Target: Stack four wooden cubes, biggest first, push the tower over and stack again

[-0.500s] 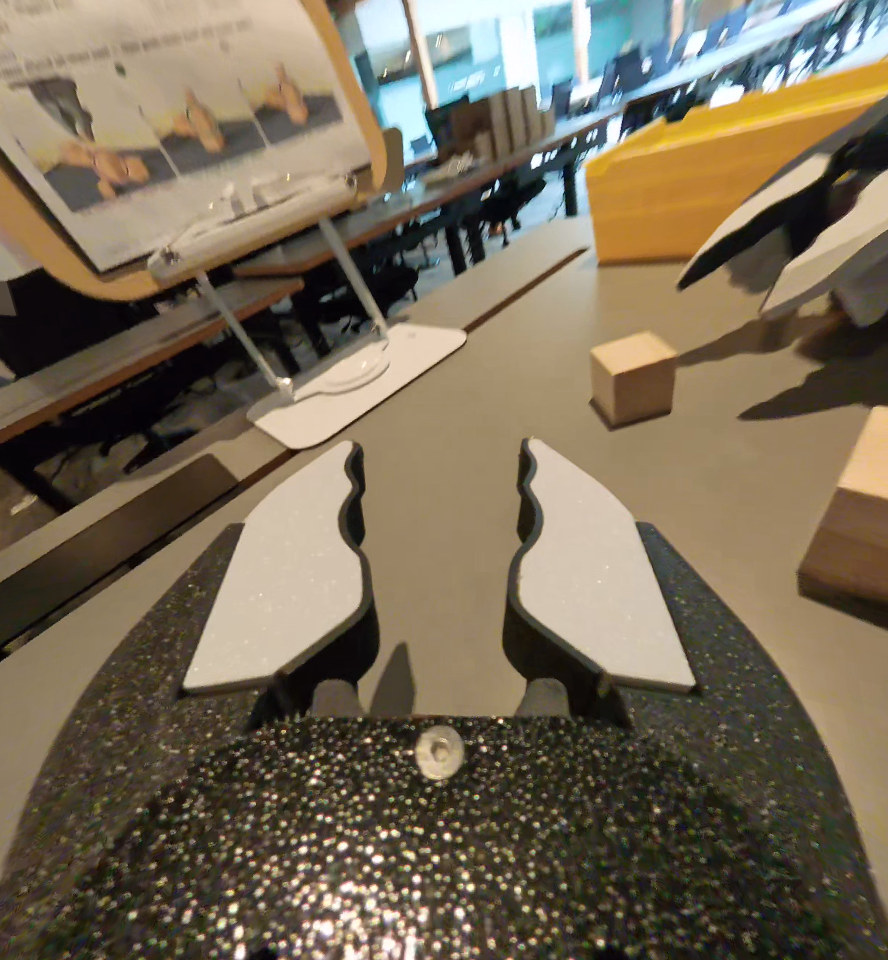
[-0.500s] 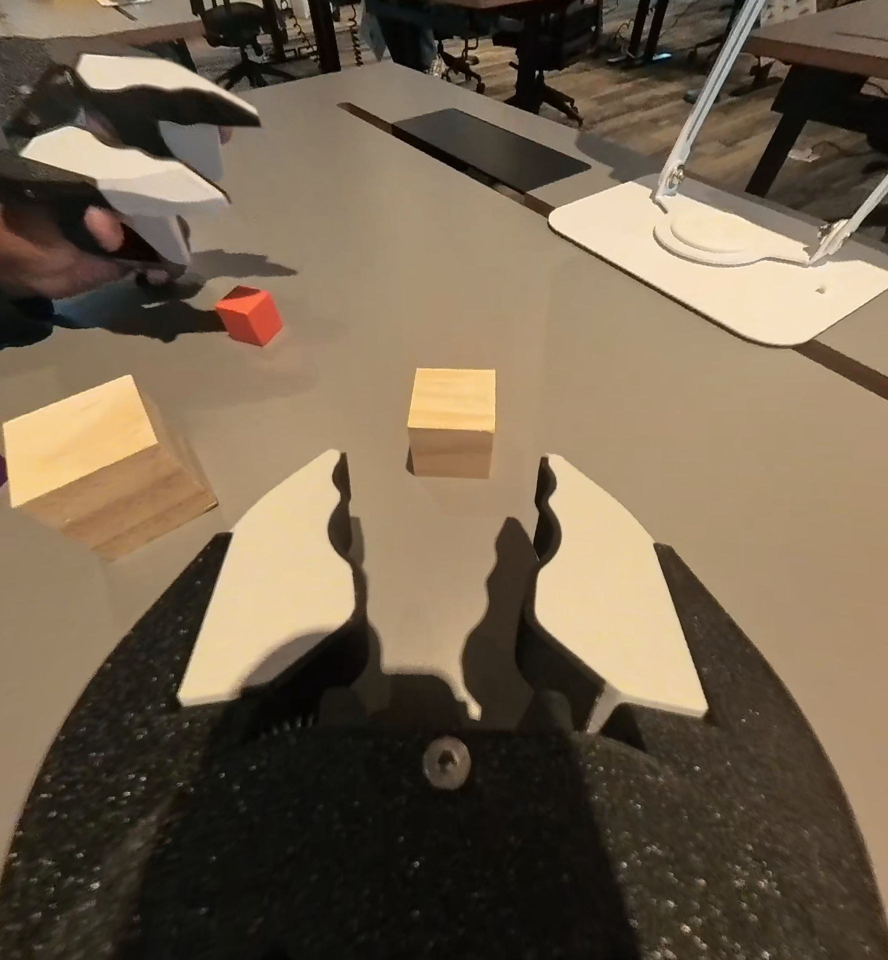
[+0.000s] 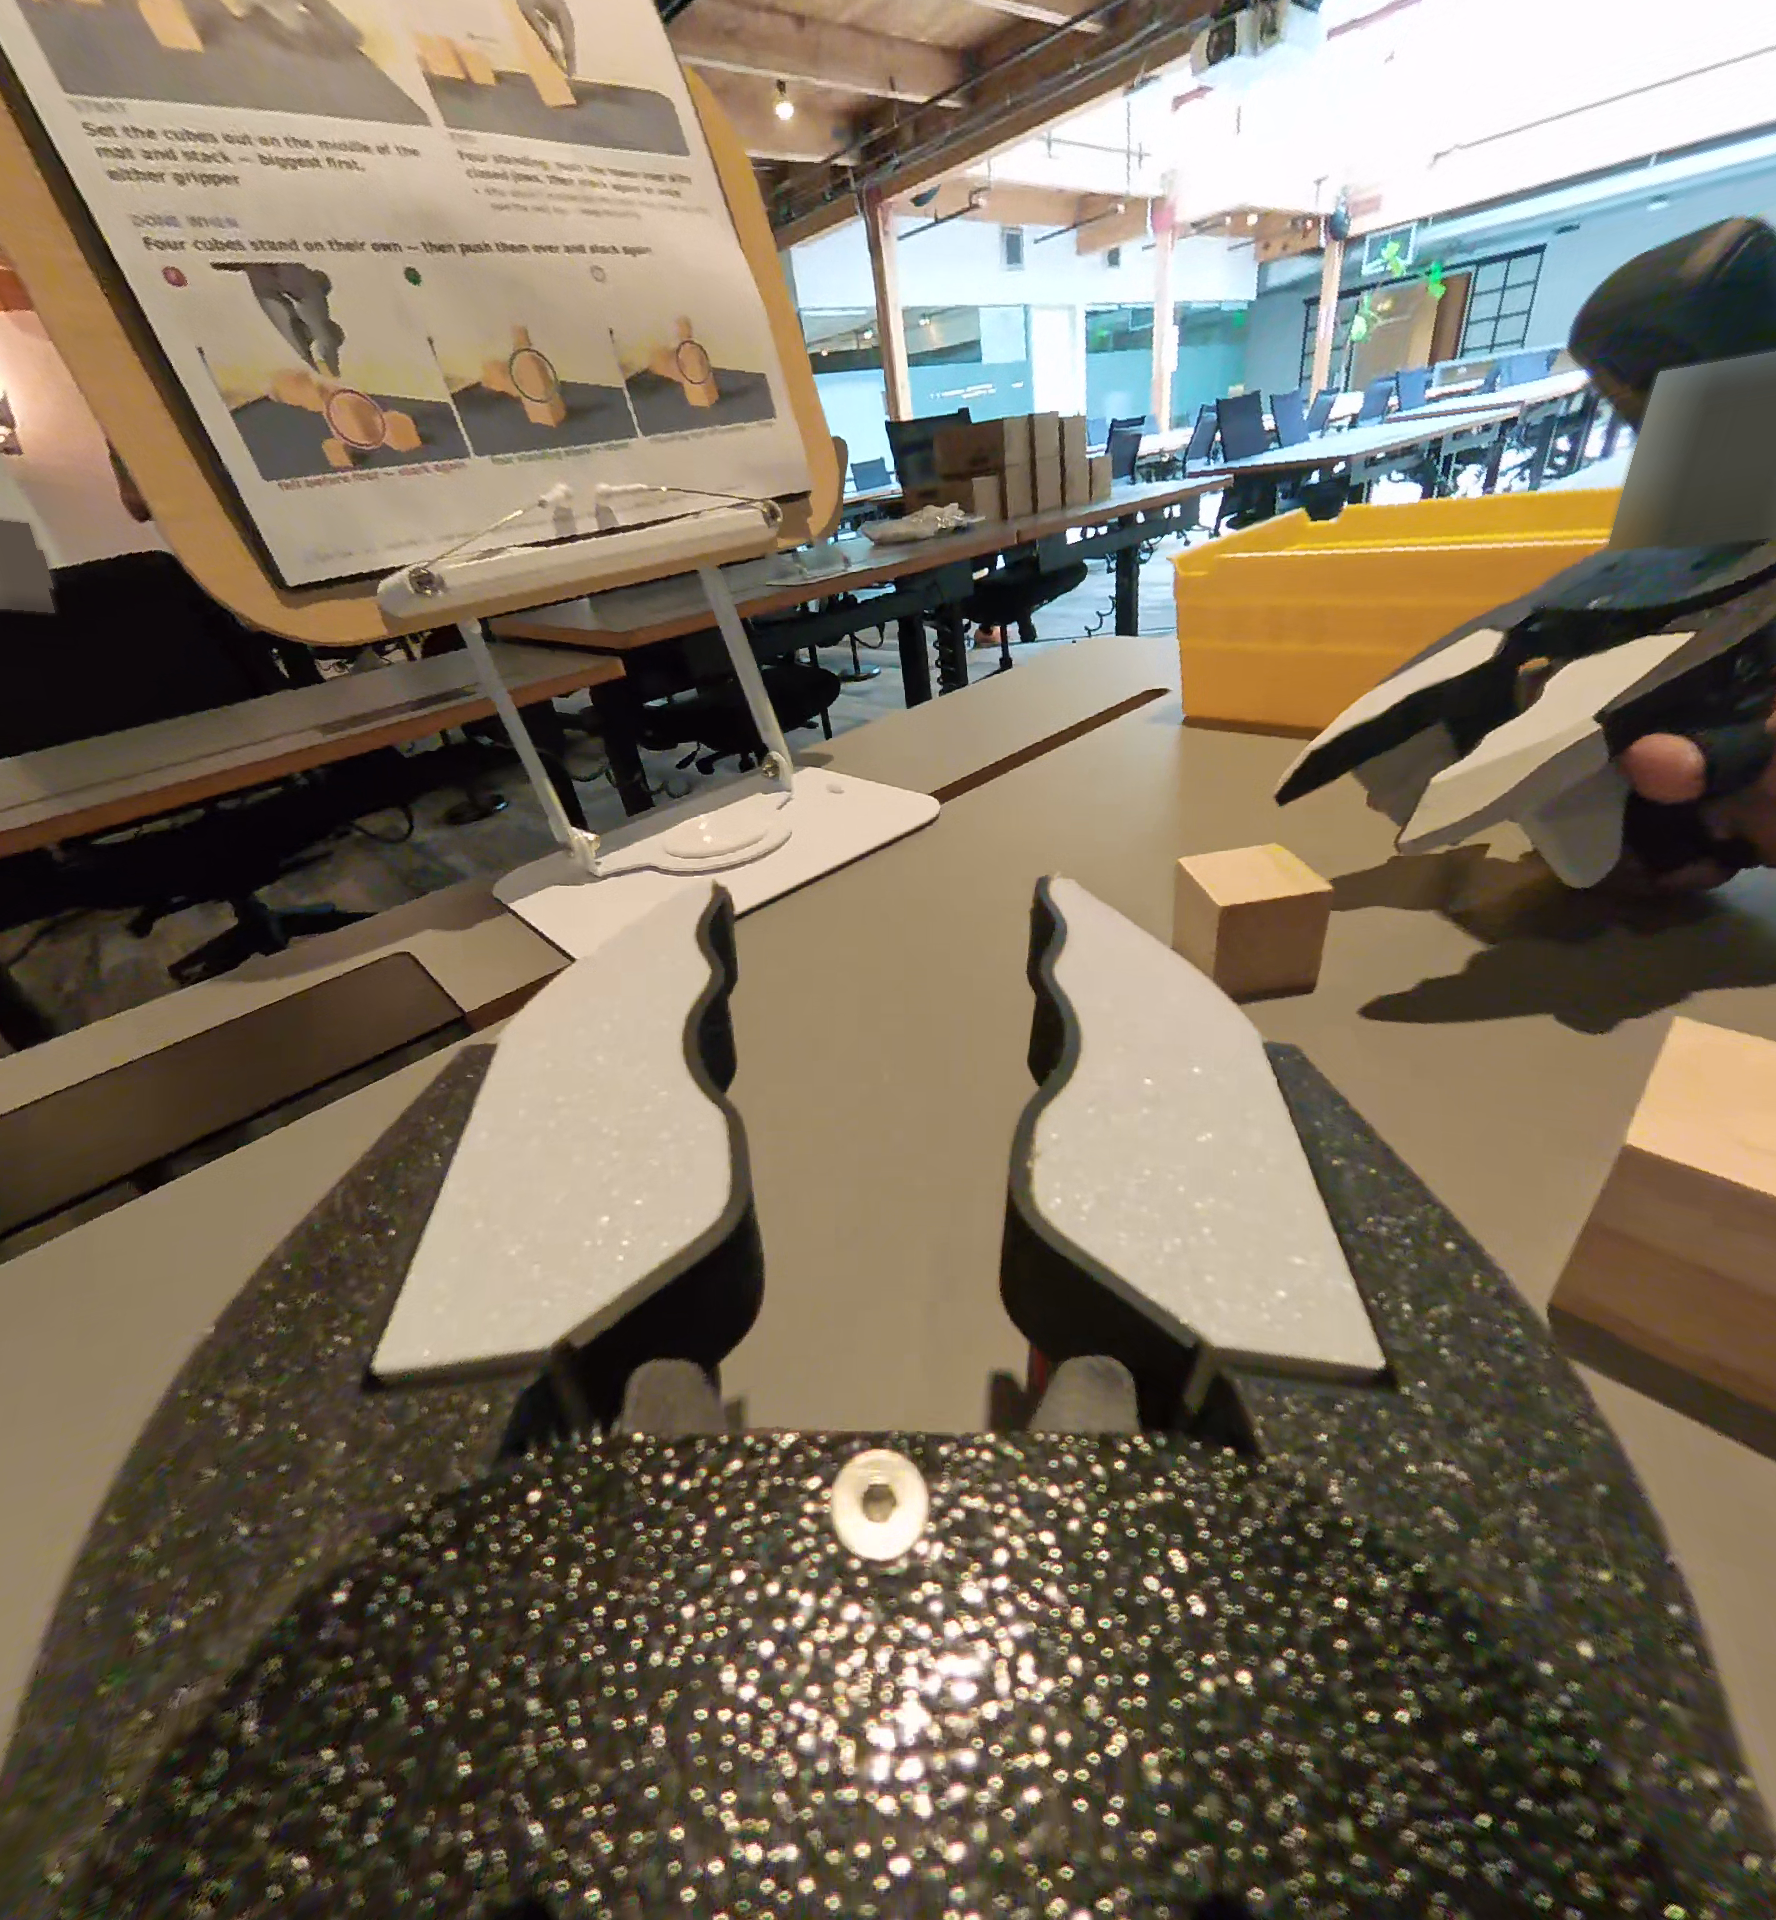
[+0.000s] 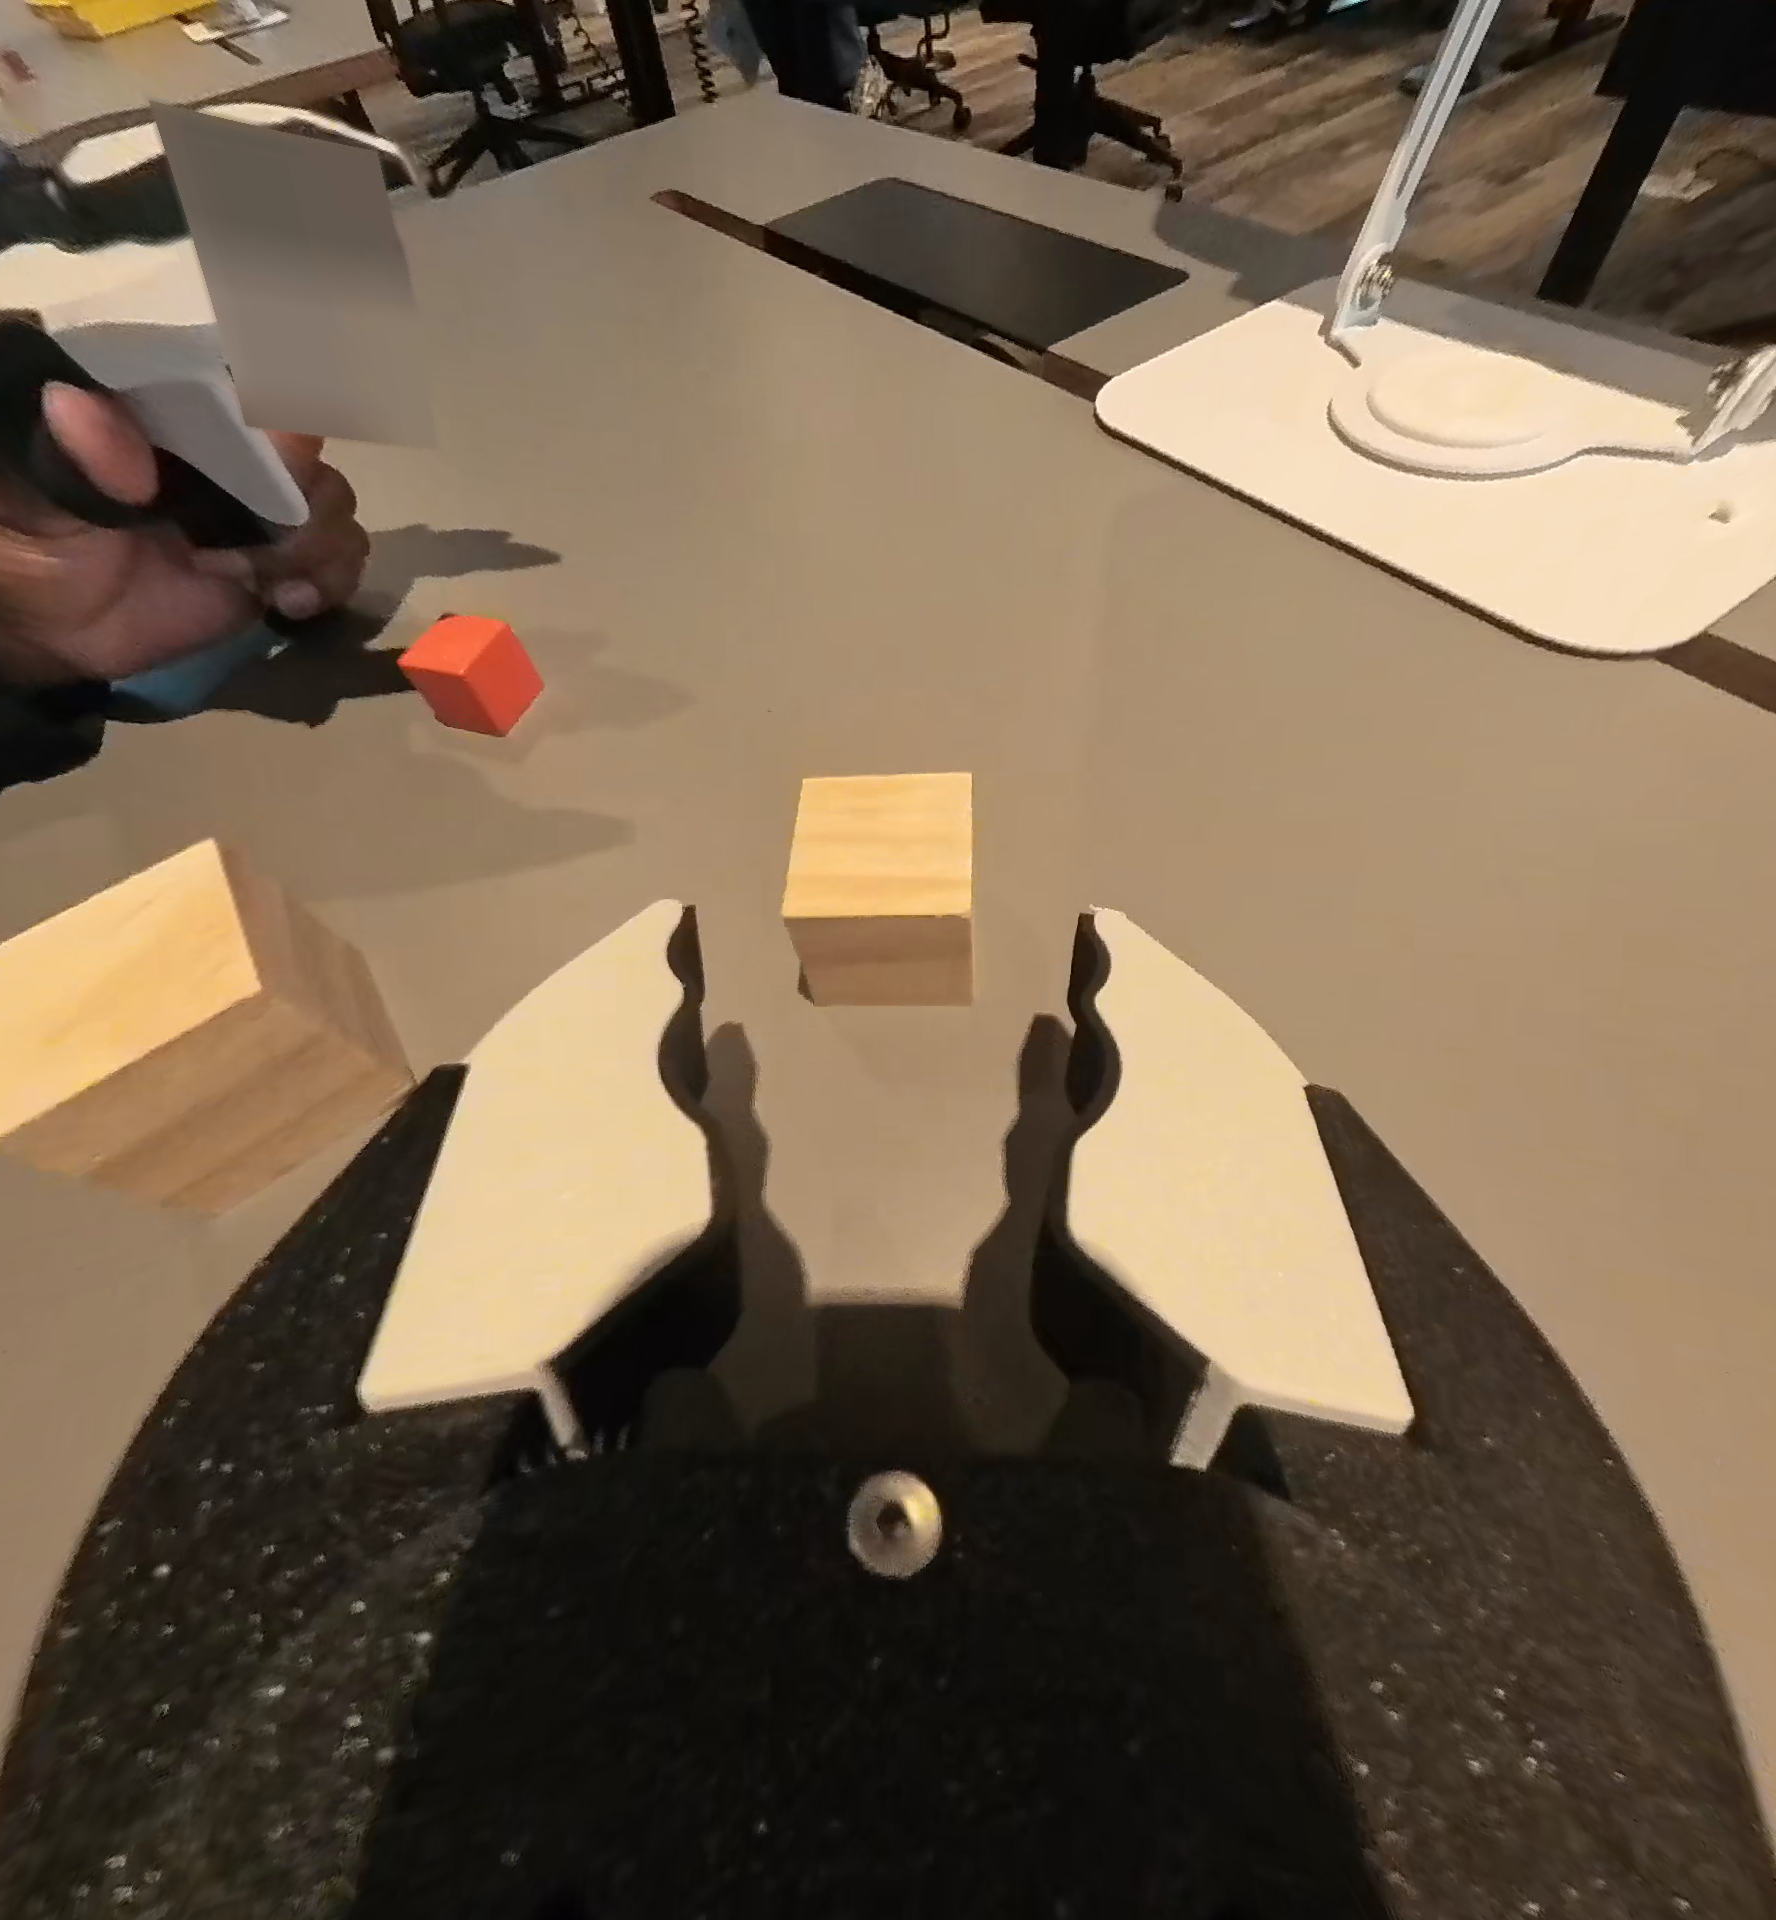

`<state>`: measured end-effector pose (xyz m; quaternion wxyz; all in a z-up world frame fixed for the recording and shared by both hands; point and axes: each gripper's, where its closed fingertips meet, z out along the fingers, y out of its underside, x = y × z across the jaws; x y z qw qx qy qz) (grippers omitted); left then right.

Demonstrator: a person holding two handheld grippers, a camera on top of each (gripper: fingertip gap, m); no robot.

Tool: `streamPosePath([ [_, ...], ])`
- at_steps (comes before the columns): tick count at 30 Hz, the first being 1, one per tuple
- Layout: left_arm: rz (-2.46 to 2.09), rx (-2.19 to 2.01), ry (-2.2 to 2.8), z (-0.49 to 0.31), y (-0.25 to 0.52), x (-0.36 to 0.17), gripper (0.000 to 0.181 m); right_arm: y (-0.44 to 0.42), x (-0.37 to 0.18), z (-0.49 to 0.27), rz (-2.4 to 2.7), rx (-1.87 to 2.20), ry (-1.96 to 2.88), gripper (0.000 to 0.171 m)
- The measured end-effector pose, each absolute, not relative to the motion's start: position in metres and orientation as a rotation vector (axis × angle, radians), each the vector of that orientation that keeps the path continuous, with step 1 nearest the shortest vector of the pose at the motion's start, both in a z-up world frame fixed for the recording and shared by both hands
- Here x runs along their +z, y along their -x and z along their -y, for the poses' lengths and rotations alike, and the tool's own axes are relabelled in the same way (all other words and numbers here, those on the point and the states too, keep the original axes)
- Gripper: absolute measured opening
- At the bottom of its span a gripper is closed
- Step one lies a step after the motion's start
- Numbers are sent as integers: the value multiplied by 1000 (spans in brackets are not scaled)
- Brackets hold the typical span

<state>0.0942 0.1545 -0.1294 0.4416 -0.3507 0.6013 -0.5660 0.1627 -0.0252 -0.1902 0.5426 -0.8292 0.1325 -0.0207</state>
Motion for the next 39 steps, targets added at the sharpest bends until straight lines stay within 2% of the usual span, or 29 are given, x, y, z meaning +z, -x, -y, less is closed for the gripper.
streamPosePath([
  [20, -1512, -1377, 889, -151, -104, -133, 53, -165, -226, 7, -303, -177, 2240, 62],
  [23, -1510, -1376, 893, -152, -104, -133, 53, -165, -229, 5, -301, -202, 2267, 45],
  [24, -1510, -1375, 893, -152, -104, -133, 53, -166, -228, 6, -304, -218, 2264, 44],
  [28, -1508, -1372, 901, -153, -104, -133, 52, -153, -213, 5, -209, -170, 2153, 44],
  [35, -1507, -1342, 916, -159, -102, -135, 52, -68, -150, 6, 210, 149, 1834, 44],
  [39, -1506, -1317, 928, -164, -101, -136, 52, -29, -153, 2, 399, 167, 1865, 44],
])
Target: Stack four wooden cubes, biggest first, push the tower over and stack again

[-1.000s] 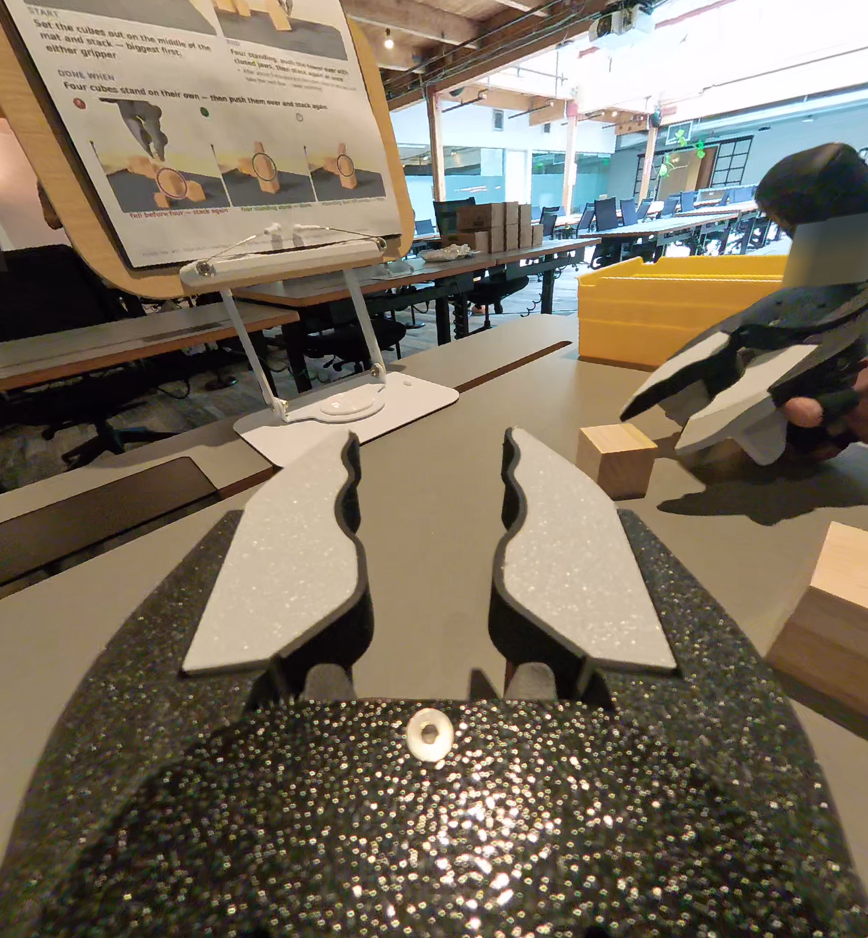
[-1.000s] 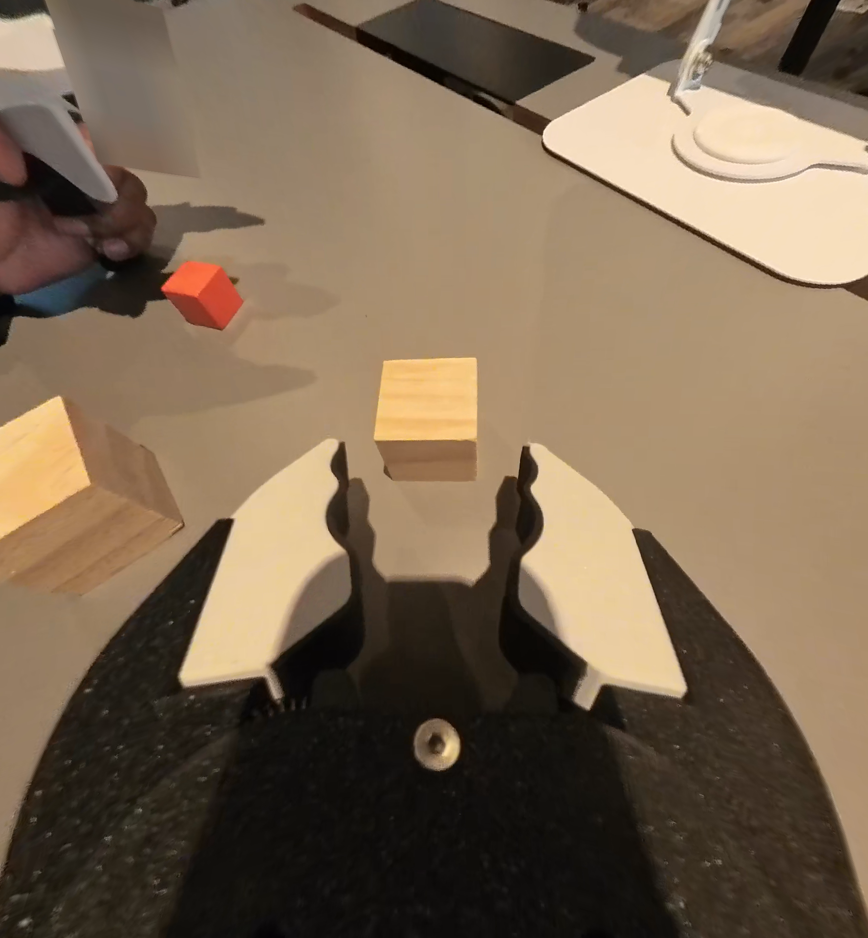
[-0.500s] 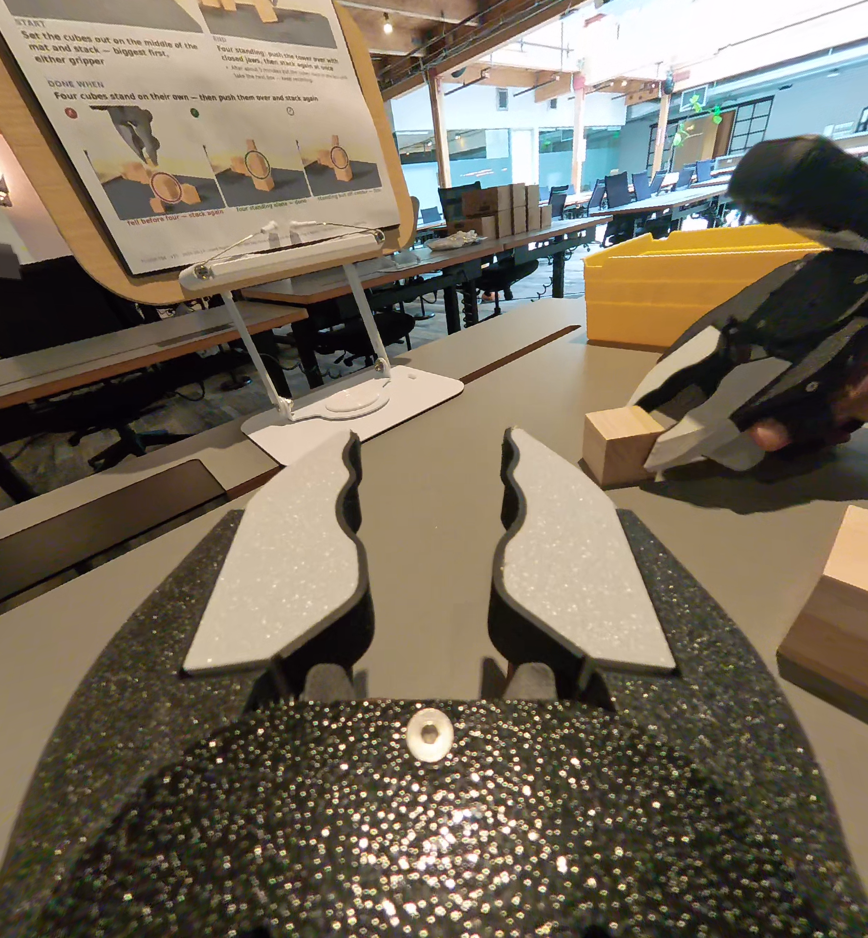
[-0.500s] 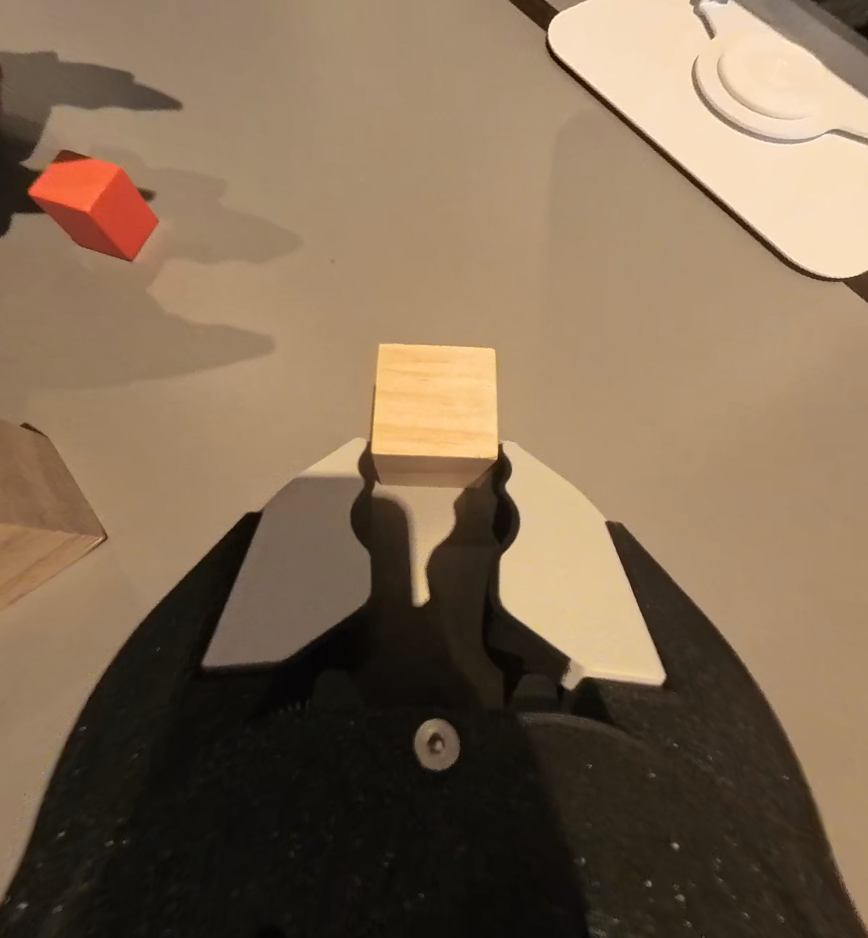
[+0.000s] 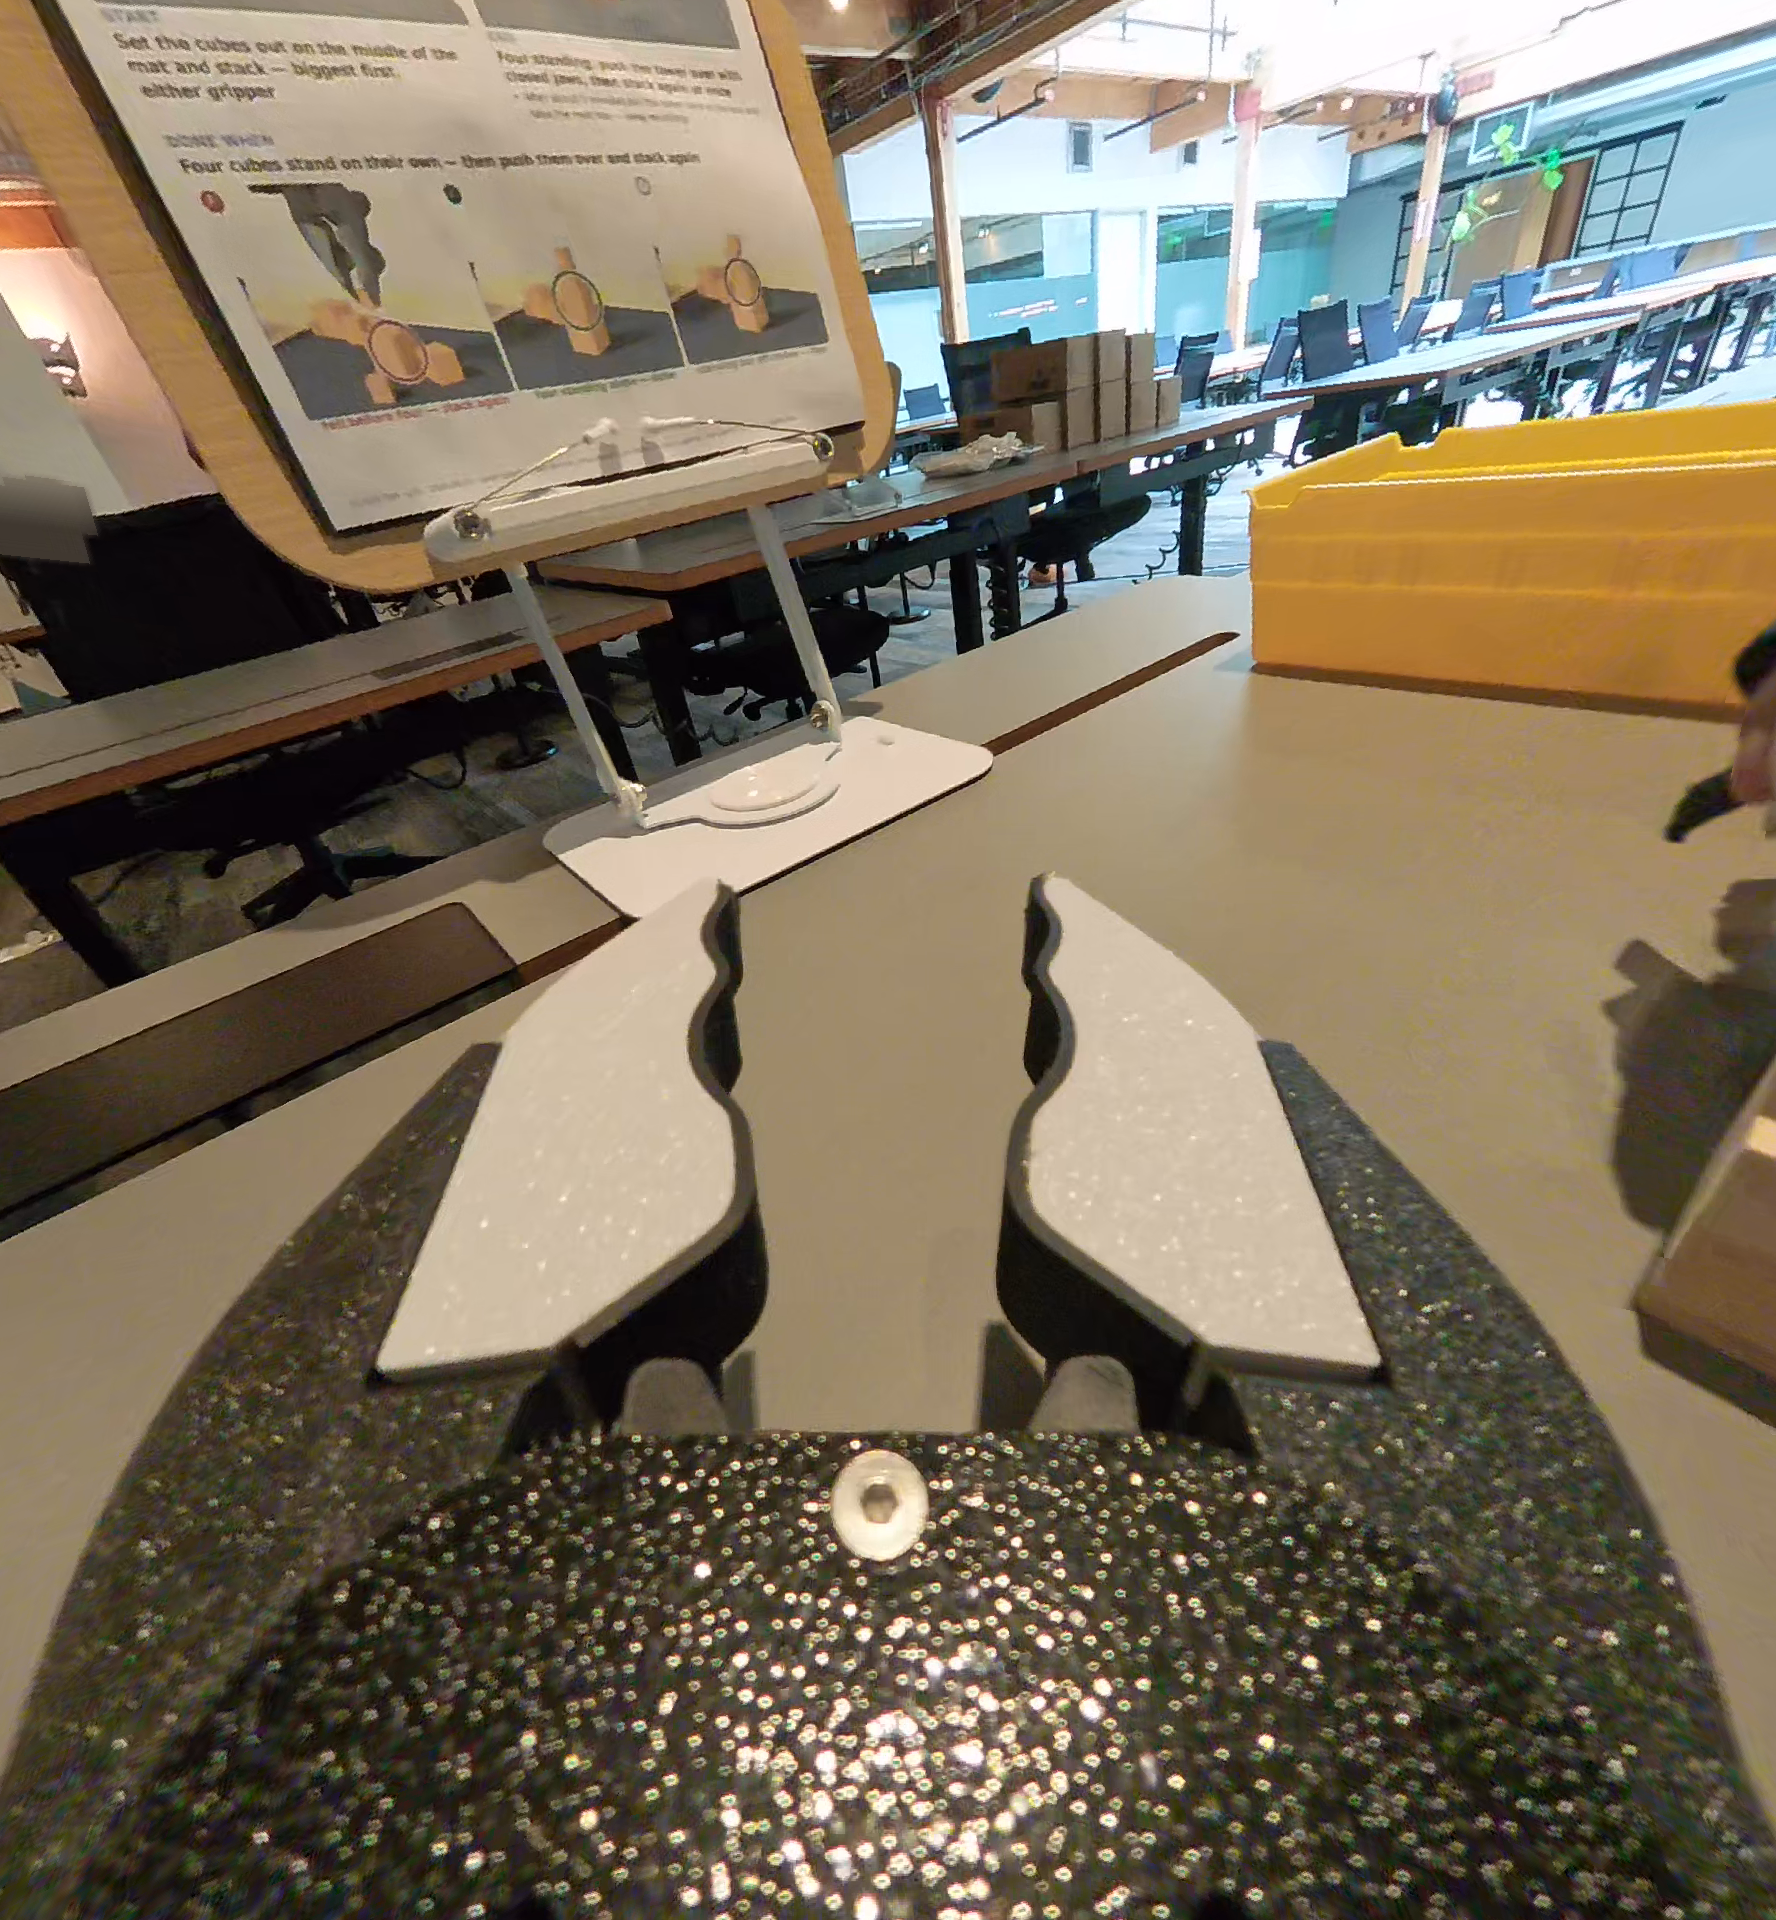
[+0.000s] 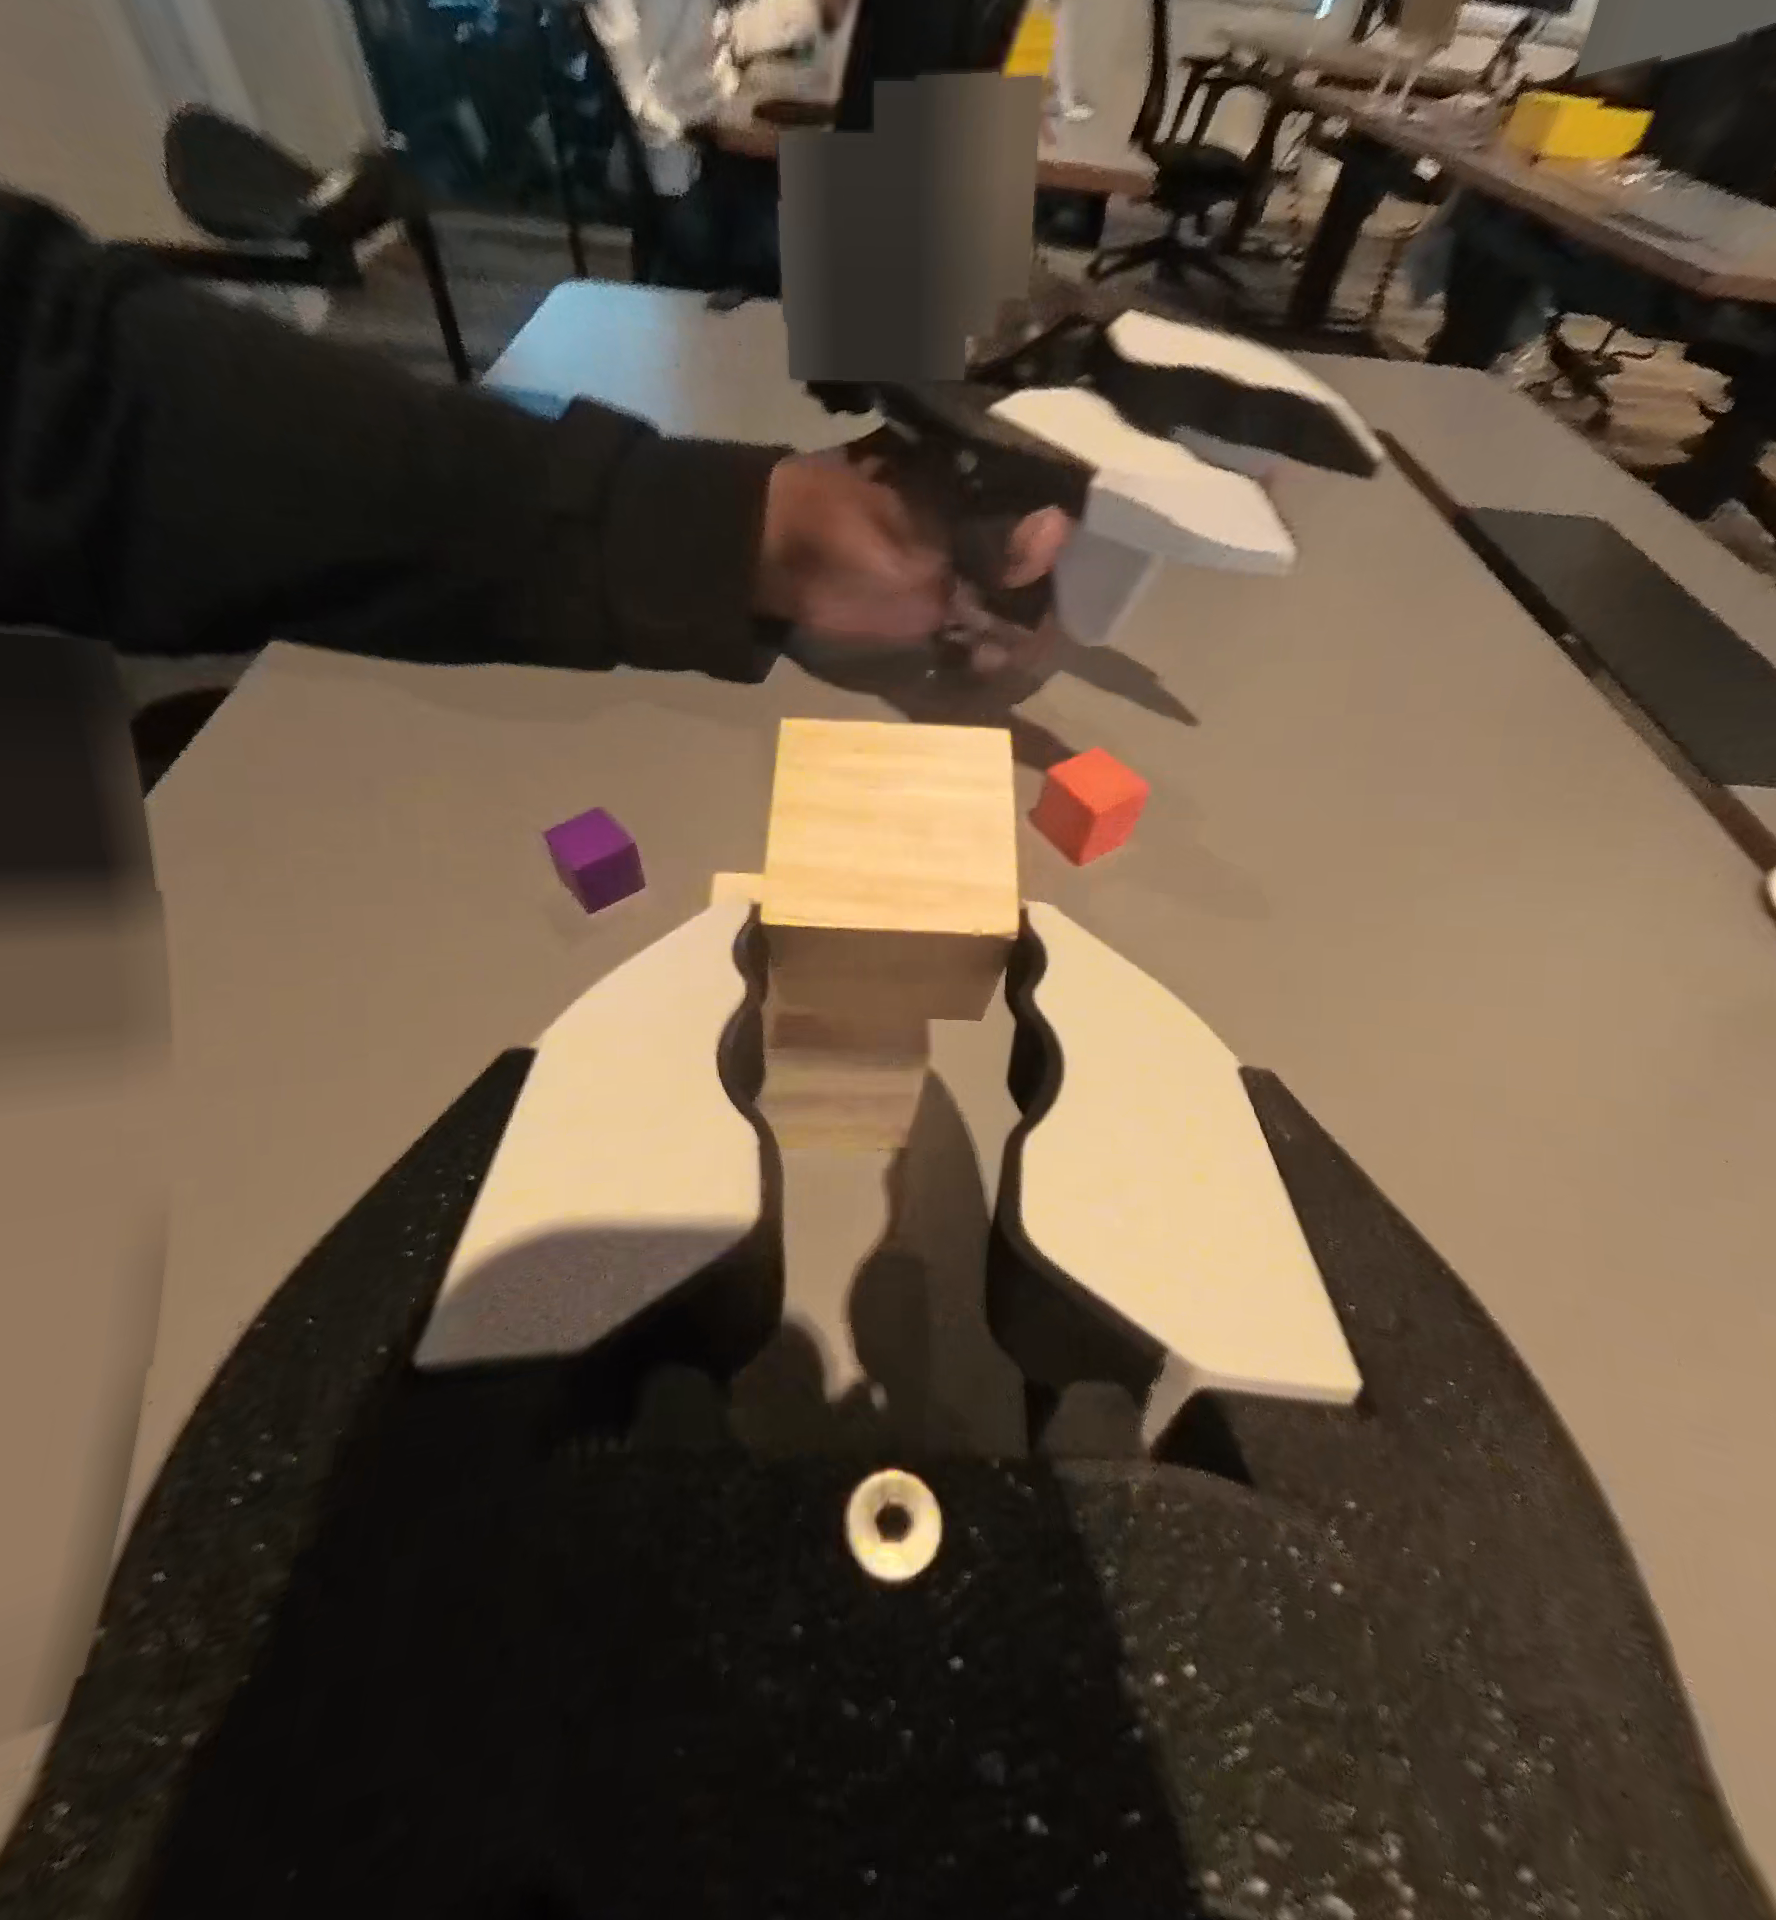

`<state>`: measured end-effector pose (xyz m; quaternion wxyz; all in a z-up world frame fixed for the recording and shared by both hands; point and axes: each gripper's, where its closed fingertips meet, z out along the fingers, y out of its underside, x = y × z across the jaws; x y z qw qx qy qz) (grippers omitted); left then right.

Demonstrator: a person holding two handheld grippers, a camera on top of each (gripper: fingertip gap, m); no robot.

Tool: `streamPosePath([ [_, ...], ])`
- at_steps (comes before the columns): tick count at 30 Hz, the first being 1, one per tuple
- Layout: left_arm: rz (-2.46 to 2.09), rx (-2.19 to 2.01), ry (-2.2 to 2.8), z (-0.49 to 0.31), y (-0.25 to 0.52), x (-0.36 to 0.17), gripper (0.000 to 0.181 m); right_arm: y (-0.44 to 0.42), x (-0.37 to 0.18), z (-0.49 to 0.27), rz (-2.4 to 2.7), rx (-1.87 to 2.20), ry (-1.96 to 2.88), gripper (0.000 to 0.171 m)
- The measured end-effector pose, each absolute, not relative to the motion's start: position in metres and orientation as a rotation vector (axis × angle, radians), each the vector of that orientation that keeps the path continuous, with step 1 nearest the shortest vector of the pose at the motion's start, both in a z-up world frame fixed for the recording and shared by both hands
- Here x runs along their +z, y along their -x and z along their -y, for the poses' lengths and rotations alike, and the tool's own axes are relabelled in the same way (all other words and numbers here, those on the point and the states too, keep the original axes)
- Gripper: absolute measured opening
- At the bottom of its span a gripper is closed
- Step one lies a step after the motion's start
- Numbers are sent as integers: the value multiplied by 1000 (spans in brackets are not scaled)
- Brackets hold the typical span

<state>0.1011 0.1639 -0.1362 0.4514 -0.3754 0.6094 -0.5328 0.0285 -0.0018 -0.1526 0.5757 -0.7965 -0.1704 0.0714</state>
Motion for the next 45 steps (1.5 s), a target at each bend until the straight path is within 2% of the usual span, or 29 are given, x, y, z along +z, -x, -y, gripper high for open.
streamPosePath([
  [6, -1525, -1283, 930, -165, -101, -139, 52, -6, -172, -9, 503, 135, 1962, 44],
  [45, -1592, -1223, 901, -156, -105, -147, 52, -13, -176, -8, 417, 184, 2010, 44],
])
